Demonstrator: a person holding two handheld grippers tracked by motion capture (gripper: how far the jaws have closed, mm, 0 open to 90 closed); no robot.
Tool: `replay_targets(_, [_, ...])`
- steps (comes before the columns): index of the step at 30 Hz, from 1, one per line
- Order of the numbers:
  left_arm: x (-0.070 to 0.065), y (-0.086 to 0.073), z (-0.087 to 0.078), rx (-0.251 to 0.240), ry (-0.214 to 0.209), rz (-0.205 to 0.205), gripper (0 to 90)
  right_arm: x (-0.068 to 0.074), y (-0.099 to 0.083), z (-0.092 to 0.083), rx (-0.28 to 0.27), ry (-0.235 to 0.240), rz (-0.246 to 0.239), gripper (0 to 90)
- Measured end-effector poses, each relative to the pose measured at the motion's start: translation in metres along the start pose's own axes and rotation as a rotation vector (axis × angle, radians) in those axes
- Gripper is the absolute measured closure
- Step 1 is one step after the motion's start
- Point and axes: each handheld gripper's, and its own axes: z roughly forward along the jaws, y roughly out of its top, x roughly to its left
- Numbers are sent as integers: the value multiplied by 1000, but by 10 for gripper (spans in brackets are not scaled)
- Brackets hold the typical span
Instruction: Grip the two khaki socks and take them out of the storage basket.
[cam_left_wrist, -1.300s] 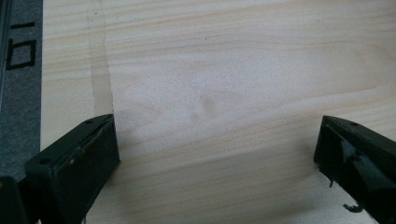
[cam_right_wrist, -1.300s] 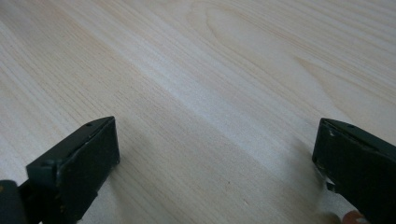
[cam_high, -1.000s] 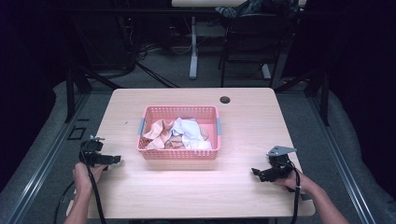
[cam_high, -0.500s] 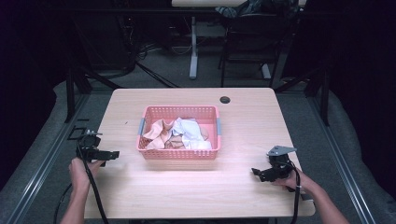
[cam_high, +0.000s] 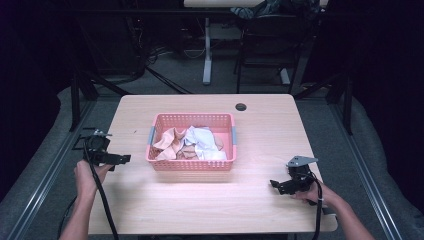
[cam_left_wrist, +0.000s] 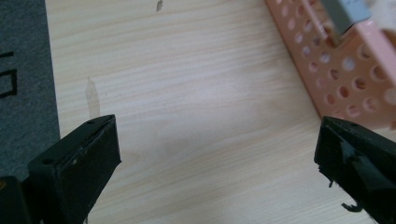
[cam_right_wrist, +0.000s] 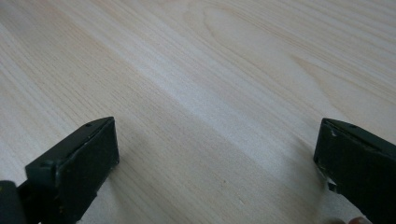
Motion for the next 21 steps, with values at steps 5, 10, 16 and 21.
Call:
replay_targets(5, [-6, 16, -6, 2, -12, 33, 1, 0, 0, 0, 0, -1, 1, 0])
replay_targets(10, [-12, 31, -11, -10, -18, 53, 1, 0, 0, 0, 0, -1, 1, 0])
replay_targets(16, [-19, 46, -13, -11, -24, 82, 1, 0, 0, 0, 0, -1, 1, 0])
replay_targets(21, [-27, 59, -14, -17, -31, 99, 1, 0, 0, 0, -1, 2, 2, 0])
